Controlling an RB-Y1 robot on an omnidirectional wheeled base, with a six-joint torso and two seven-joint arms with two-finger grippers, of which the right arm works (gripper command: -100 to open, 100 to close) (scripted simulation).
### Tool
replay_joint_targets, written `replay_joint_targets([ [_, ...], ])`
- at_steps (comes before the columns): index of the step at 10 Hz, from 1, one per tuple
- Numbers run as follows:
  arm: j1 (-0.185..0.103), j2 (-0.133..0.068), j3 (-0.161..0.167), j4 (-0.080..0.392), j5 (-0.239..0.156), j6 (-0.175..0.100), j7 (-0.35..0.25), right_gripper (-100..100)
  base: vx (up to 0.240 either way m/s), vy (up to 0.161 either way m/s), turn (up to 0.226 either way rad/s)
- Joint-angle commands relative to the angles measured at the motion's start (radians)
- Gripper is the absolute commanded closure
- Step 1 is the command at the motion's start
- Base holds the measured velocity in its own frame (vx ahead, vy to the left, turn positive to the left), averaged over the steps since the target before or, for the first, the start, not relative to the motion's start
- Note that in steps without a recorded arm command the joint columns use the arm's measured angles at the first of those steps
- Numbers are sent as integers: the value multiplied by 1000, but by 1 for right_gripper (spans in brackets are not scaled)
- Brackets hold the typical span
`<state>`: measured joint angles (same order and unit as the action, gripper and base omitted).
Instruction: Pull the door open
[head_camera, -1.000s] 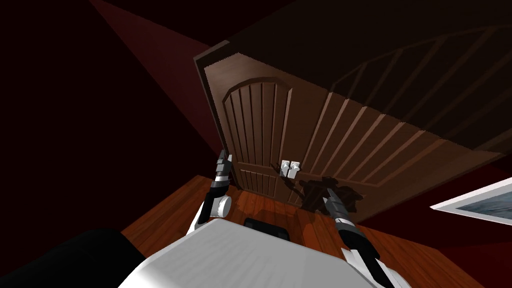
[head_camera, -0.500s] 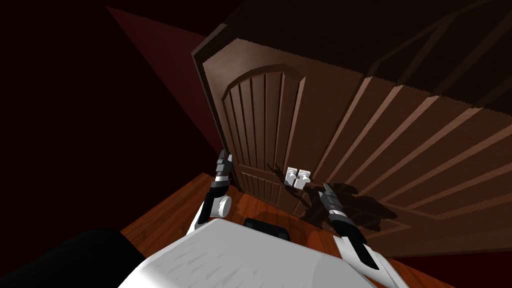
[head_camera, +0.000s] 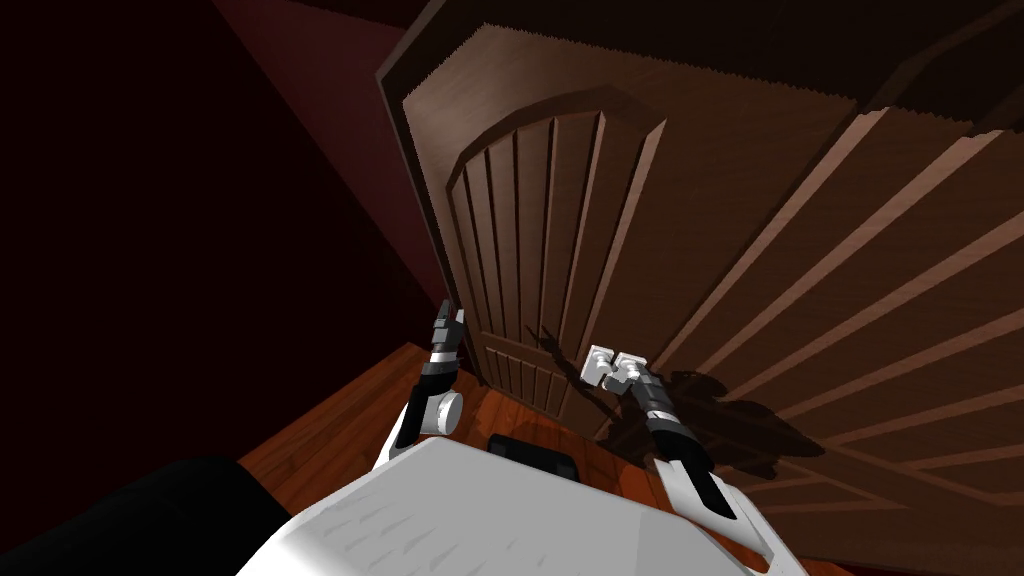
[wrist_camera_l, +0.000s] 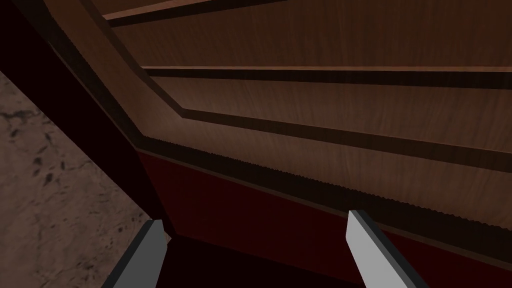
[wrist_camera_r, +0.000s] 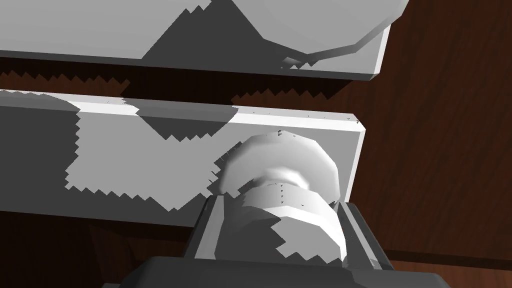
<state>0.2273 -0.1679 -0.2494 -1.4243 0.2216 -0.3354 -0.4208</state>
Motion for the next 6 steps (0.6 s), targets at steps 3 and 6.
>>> replay_joint_targets([
  [3, 1, 0, -1, 1, 0, 1, 0, 100, -14, -6, 12],
  [6, 31, -18, -30, 12, -4, 7, -3, 100, -98, -67, -98],
])
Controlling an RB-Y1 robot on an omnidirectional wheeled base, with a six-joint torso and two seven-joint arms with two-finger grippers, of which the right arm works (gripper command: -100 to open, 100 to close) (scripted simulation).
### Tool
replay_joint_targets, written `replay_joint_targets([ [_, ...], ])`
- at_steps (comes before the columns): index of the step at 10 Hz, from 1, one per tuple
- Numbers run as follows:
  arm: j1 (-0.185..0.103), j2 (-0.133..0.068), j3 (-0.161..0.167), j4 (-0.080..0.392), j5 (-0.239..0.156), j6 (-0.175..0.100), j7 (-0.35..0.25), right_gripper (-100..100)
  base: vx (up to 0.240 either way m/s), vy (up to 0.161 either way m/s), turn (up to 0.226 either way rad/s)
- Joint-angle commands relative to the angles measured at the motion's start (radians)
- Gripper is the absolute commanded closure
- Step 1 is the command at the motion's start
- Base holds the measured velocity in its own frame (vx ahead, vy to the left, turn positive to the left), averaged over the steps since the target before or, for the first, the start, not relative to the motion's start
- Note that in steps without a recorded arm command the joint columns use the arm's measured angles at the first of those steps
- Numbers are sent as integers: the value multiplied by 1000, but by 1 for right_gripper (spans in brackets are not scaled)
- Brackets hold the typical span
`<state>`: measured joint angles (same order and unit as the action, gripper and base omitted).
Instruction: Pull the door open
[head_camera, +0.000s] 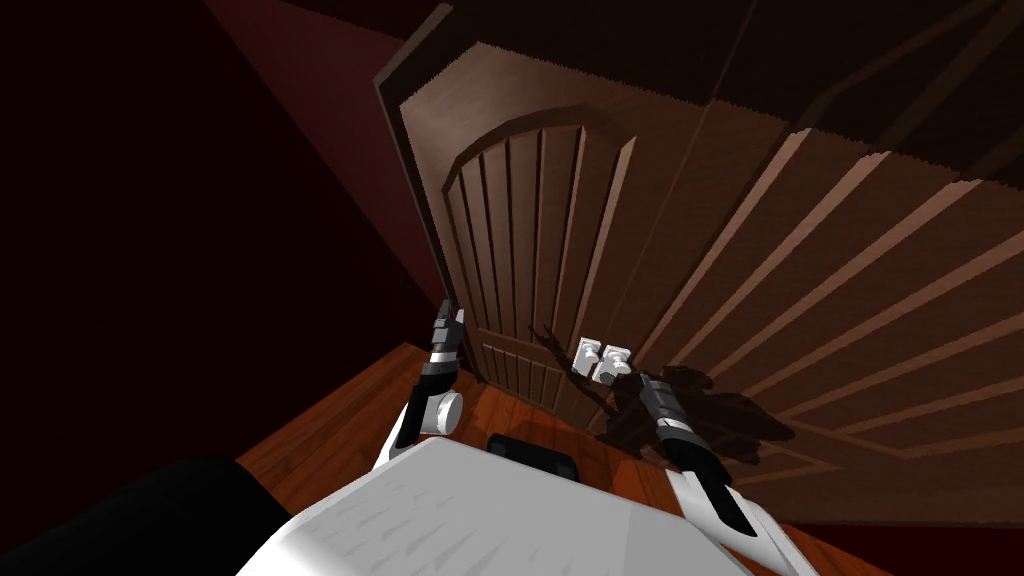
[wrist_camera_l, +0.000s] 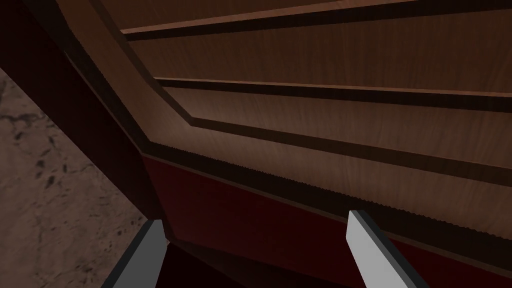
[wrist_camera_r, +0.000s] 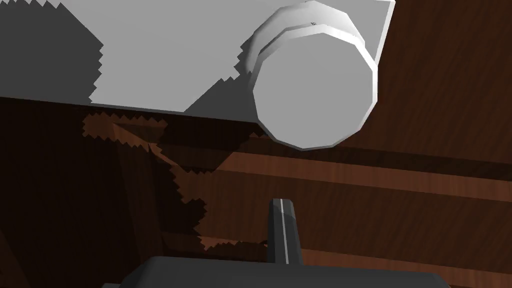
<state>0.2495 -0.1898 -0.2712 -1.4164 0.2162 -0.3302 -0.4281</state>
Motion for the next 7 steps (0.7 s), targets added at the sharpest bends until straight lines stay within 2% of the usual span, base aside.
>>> replay_joint_targets([
  [1, 19, -4, -18, 7, -1, 3, 2, 100, -210, -41, -74],
  [2, 29, -3, -10, -10, 0, 1, -7, -100, -187, 25, -26],
  [4, 41, 0, 2, -25, 3, -7, -15, -100, -176, 106, 14],
  [6, 47, 7, 27, -45, 9, -19, -26, -100, -196, 114, 57],
  [7, 44, 8, 19, -39, 9, -14, -19, -100, -98, 60, 6],
])
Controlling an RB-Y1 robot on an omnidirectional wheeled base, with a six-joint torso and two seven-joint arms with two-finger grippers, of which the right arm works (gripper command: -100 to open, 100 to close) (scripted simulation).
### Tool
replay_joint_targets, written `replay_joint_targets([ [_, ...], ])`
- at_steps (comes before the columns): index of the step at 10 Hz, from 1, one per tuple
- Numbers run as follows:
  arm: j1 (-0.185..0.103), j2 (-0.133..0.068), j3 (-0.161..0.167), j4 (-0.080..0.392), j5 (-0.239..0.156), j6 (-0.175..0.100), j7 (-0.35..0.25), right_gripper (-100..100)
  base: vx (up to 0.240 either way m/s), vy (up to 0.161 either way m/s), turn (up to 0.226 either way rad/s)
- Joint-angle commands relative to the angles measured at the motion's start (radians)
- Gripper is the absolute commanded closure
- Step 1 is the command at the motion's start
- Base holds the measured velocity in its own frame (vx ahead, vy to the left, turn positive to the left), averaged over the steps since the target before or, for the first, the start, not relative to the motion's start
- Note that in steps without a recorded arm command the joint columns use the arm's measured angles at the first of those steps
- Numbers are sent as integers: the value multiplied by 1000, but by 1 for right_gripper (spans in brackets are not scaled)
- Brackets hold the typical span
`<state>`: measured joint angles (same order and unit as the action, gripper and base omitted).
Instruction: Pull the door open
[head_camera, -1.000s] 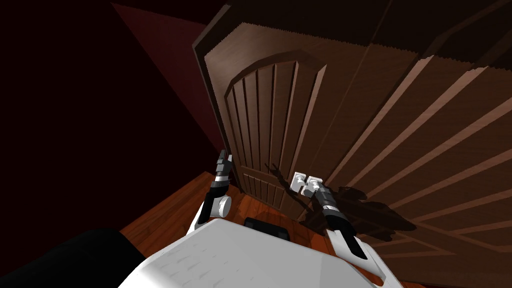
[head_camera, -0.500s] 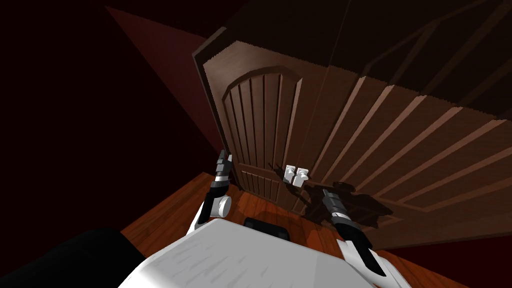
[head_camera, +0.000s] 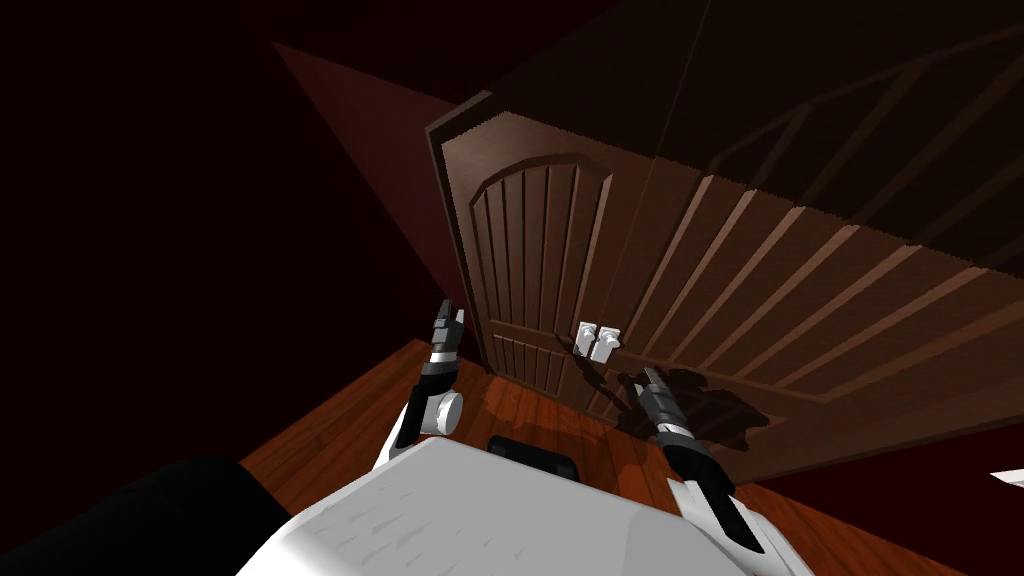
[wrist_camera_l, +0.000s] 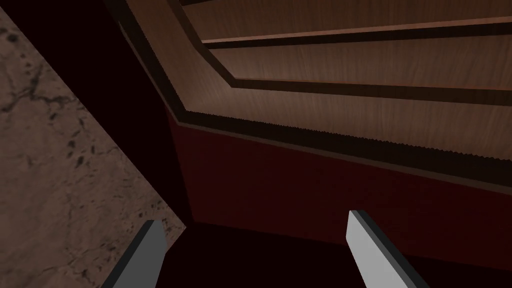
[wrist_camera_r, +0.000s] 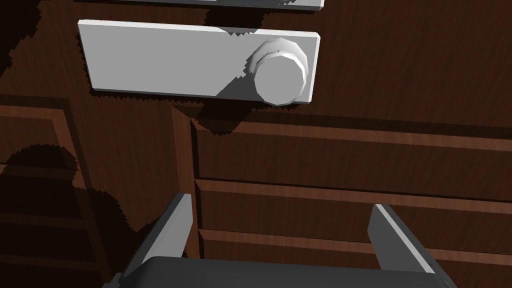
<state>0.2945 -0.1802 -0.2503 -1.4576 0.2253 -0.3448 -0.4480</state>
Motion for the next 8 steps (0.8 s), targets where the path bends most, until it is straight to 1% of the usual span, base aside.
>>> replay_joint_targets([
  [1, 12, -11, -30, 12, -5, 11, 3, -100, -28, -17, -180],
  [3, 22, -24, -64, 25, -10, 26, 8, -100, -3, -54, -131],
  [4, 24, -30, -83, 33, -13, 35, 11, -100, 70, -71, -134],
  [5, 19, -31, -89, 37, -14, 41, 14, -100, 126, -77, -41],
  [7, 5, -27, -82, 36, -14, 43, 17, -100, 176, -51, 51],
  [8, -6, -23, -73, 34, -13, 42, 18, -100, 204, 7, 90],
])
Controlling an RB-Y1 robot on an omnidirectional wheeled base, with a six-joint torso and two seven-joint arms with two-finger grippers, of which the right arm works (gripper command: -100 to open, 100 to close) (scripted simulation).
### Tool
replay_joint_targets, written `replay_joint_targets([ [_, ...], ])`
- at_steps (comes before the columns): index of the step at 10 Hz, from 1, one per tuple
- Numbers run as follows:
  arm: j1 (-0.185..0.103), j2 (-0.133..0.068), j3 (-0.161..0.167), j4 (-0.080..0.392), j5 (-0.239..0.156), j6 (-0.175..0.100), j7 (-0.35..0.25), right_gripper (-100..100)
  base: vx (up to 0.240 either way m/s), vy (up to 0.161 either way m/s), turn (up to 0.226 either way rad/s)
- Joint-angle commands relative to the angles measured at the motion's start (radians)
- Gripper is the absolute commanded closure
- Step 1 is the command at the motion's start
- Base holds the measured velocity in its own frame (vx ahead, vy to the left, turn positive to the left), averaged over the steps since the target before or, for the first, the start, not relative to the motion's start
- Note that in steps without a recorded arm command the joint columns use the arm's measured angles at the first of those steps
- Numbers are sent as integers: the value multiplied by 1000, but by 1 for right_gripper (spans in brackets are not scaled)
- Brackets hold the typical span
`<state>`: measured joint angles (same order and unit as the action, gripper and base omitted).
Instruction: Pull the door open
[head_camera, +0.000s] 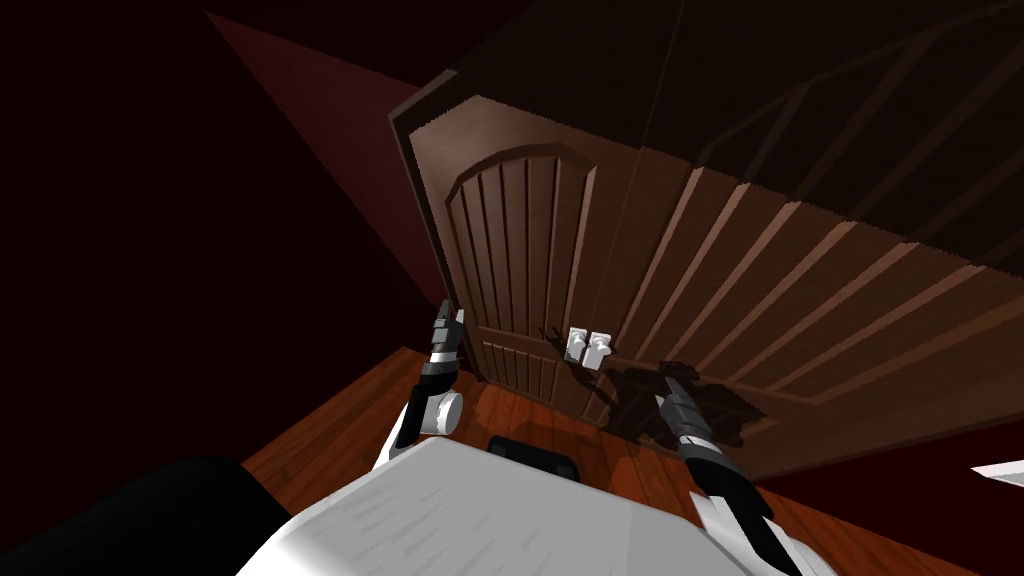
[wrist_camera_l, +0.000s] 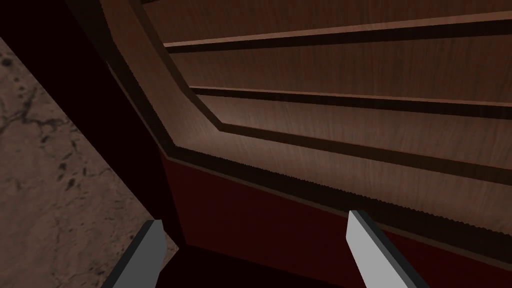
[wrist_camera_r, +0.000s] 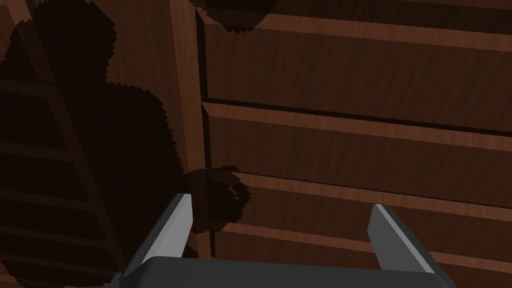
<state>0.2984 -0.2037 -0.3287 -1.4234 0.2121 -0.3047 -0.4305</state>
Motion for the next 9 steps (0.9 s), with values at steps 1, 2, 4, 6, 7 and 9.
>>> replay_joint_targets([
  [1, -24, 7, 19, -4, 2, 0, 1, -100, 218, 33, 130],
  [2, -29, 9, 25, -6, 3, -1, 1, -100, 200, 48, 111],
  [4, -57, 24, 58, -16, 7, -7, 2, -100, 188, 143, 186],
  [6, -49, 21, 50, -20, 6, 2, 1, 100, 38, 26, 0],
  [7, -49, 21, 50, -20, 6, 2, 1, 100, -32, -17, 19],
  [9, -49, 21, 50, -20, 6, 2, 1, 100, -20, -10, 17],
])
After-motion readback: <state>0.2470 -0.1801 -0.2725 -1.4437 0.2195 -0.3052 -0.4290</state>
